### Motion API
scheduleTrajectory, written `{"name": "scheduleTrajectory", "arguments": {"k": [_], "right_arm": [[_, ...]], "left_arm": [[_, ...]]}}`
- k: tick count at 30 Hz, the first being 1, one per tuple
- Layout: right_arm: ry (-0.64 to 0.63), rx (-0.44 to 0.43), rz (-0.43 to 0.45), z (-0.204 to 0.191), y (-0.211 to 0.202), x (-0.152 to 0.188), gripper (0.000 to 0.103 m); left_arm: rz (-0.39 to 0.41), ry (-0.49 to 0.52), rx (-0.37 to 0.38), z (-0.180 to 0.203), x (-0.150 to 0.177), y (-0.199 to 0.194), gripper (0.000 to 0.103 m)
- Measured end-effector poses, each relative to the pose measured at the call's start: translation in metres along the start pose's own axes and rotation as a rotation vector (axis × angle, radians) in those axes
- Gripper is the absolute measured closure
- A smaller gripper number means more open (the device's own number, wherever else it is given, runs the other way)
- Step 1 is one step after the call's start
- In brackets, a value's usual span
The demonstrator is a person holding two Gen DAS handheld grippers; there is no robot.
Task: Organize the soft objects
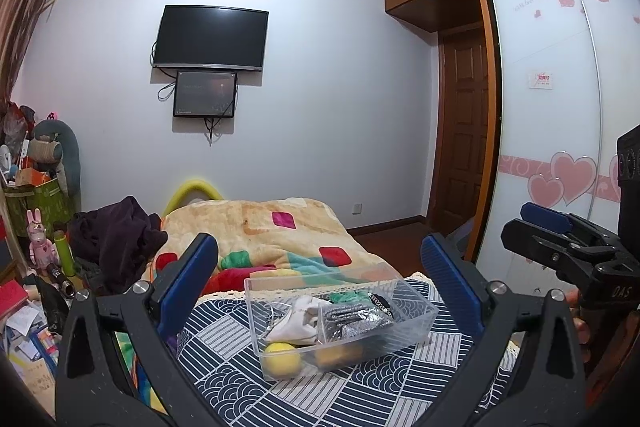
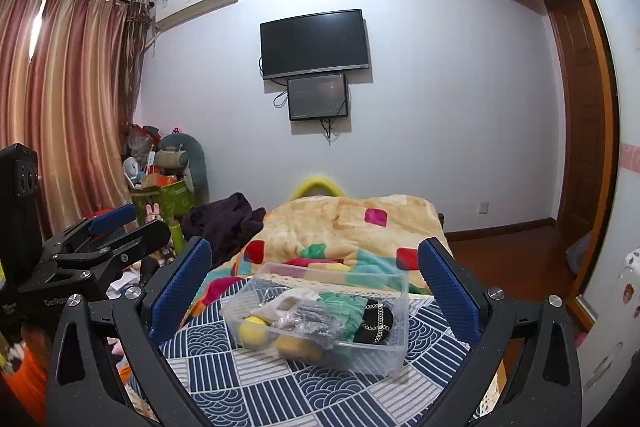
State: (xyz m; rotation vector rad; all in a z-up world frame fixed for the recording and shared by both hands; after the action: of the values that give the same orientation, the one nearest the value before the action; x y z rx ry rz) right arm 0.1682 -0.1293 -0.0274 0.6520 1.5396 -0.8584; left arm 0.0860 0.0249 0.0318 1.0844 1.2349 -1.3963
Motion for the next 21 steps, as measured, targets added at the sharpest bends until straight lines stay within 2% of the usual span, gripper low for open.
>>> {"name": "scheduleTrajectory", "arguments": {"k": [21], "right_arm": [[0.009,0.004,-0.008,-0.0001,-0.0031,0.0005,0.000]], "left_arm": [[-0.017,-0.009,0.001,-0.0026,0.0041,0.0008,0.000]]}}
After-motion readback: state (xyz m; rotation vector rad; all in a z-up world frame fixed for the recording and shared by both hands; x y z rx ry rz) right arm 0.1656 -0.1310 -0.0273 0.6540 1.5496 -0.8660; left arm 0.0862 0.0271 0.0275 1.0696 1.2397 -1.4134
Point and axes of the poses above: each gripper's, at about its wrist camera, not at the fingertips, and y roughly the way its jaws point, z to its right, x to its underside, the point moved 7 cm from there along y, roughly the way its jaws point, and after that the axes turned 2 degrees about -y, right-handed, at the moved point
